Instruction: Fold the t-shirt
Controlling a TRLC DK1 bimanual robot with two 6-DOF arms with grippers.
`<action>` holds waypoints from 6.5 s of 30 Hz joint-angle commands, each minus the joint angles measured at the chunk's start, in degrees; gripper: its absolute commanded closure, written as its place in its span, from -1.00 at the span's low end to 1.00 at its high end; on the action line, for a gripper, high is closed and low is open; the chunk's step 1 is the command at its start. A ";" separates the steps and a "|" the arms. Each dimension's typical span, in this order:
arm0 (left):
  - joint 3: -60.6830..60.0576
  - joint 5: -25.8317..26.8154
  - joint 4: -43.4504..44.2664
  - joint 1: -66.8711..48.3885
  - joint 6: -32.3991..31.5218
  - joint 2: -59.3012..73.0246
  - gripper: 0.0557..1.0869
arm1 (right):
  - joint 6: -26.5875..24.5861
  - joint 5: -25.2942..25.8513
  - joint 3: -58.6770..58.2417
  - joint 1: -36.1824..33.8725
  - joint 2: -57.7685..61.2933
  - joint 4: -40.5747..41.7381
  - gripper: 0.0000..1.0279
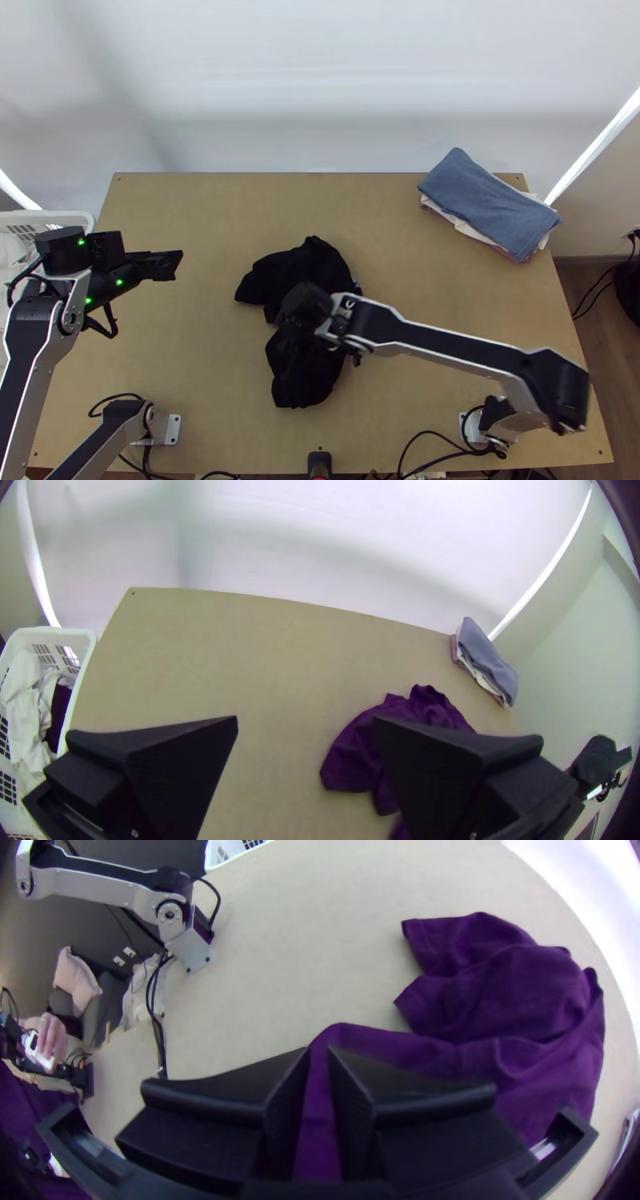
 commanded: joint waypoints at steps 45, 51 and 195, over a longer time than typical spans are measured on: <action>-1.92 2.34 1.18 2.60 0.70 -0.78 -0.90 | 1.99 -0.10 -4.06 4.23 6.08 -3.34 -0.46; -1.92 2.34 1.36 2.68 0.70 -0.78 -0.90 | 1.81 -0.10 -4.76 4.23 6.16 -3.25 0.01; 36.40 -3.64 4.43 3.12 3.69 15.92 0.93 | 1.02 21.43 18.00 -53.34 -20.03 20.48 0.94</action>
